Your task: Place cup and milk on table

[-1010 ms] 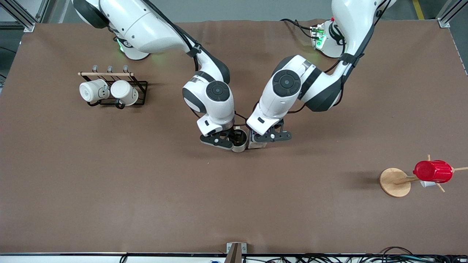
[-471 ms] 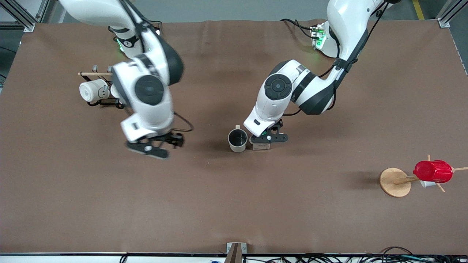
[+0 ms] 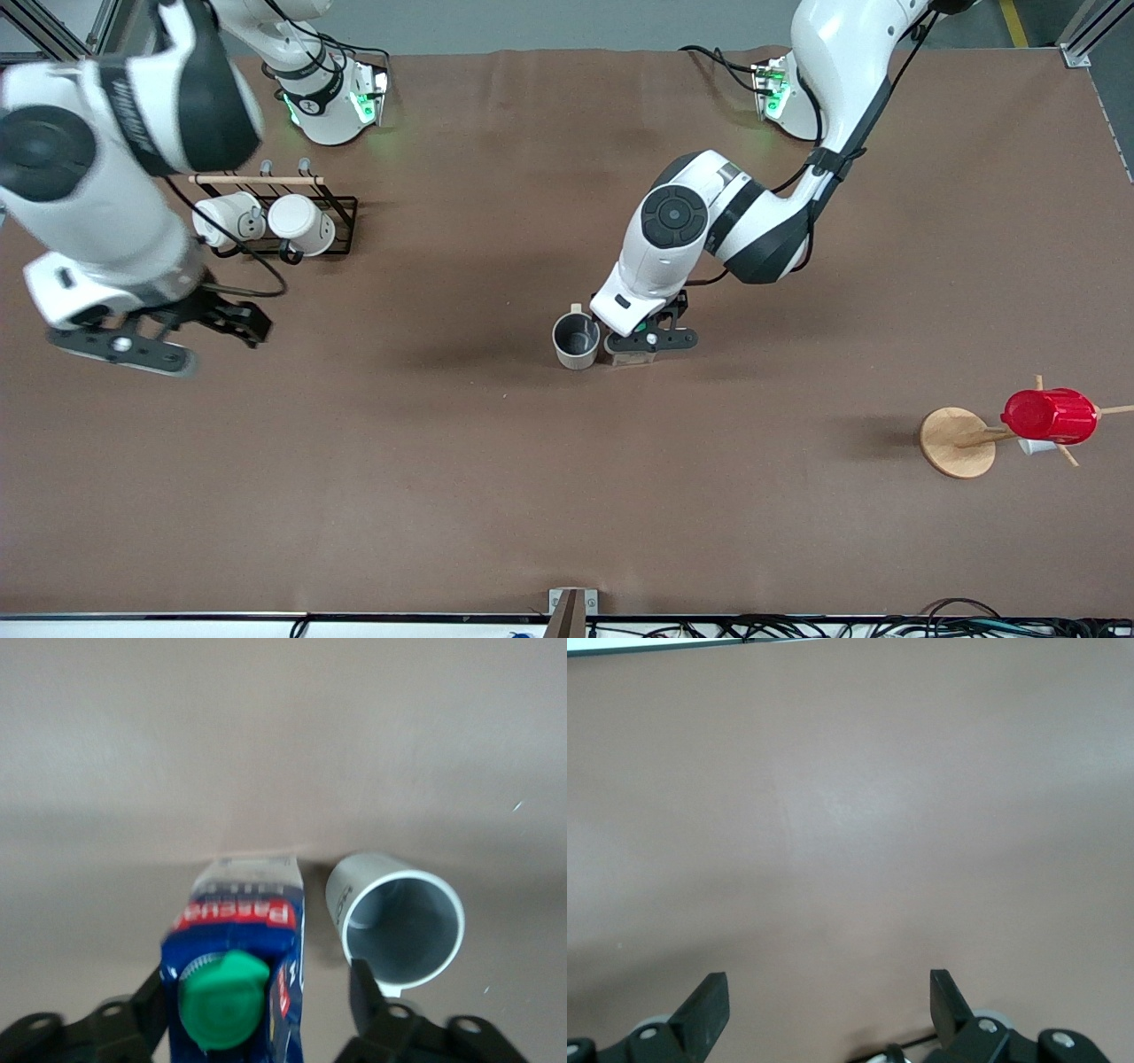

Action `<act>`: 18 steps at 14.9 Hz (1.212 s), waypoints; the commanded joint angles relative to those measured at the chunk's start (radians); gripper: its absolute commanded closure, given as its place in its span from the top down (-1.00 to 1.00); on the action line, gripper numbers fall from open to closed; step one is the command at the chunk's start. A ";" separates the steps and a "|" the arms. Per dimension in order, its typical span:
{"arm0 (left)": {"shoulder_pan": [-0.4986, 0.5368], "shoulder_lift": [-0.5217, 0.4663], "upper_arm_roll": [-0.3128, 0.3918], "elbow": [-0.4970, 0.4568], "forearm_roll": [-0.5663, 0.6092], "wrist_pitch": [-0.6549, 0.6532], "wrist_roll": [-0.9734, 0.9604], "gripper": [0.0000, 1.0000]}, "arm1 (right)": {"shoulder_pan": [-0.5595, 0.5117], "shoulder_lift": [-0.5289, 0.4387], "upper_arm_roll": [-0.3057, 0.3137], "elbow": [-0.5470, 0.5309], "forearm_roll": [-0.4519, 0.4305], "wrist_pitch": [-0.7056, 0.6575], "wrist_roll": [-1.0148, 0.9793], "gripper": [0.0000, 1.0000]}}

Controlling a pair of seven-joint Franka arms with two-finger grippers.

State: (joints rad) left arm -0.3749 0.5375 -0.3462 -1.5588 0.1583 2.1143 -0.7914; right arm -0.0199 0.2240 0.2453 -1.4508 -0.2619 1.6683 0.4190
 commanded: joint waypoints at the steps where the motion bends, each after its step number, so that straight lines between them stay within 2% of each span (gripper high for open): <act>1: 0.025 -0.094 0.007 0.028 0.049 -0.085 -0.003 1.00 | -0.015 -0.087 -0.070 -0.040 0.076 -0.044 -0.147 1.00; 5: 0.103 -0.224 0.006 0.103 0.066 -0.284 0.076 1.00 | -0.021 -0.149 -0.132 -0.039 0.104 -0.134 -0.279 1.00; 8: 0.209 -0.332 -0.007 0.122 0.047 -0.382 0.263 1.00 | -0.015 -0.164 -0.274 -0.037 0.254 -0.144 -0.426 1.00; 12: 0.353 -0.442 0.004 0.111 -0.071 -0.502 0.550 1.00 | -0.012 -0.167 -0.285 -0.034 0.267 -0.150 -0.480 1.00; 13: 0.358 -0.473 0.018 0.085 -0.092 -0.510 0.592 1.00 | -0.012 -0.167 -0.284 -0.034 0.267 -0.153 -0.480 1.00; 18: 0.271 -0.638 0.255 -0.087 -0.190 -0.540 0.744 1.00 | -0.012 -0.167 -0.279 -0.034 0.267 -0.154 -0.482 1.00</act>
State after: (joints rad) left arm -0.0712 -0.0093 -0.1641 -1.5414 0.0157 1.5746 -0.0939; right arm -0.0288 0.0832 -0.0355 -1.4579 -0.0144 1.5137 -0.0543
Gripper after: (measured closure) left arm 0.000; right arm 0.000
